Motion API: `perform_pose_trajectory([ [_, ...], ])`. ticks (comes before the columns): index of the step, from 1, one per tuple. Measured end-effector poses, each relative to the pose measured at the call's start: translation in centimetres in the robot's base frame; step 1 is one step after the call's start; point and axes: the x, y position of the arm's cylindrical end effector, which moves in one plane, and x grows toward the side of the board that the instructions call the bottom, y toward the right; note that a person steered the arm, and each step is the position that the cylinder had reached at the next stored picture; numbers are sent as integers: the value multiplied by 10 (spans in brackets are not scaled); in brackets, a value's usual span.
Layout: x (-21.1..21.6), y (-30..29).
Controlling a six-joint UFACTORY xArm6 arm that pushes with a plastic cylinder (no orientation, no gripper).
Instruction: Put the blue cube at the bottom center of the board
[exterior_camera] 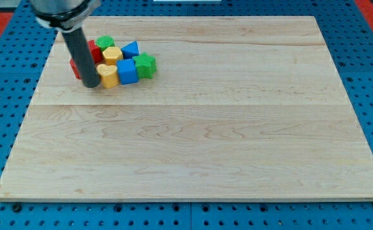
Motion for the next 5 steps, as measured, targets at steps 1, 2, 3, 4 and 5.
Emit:
perform_pose_trajectory([
  [1,-28,-38],
  [2,-50,9],
  [3,-50,71],
  [4,-29,56],
  [5,4,54],
])
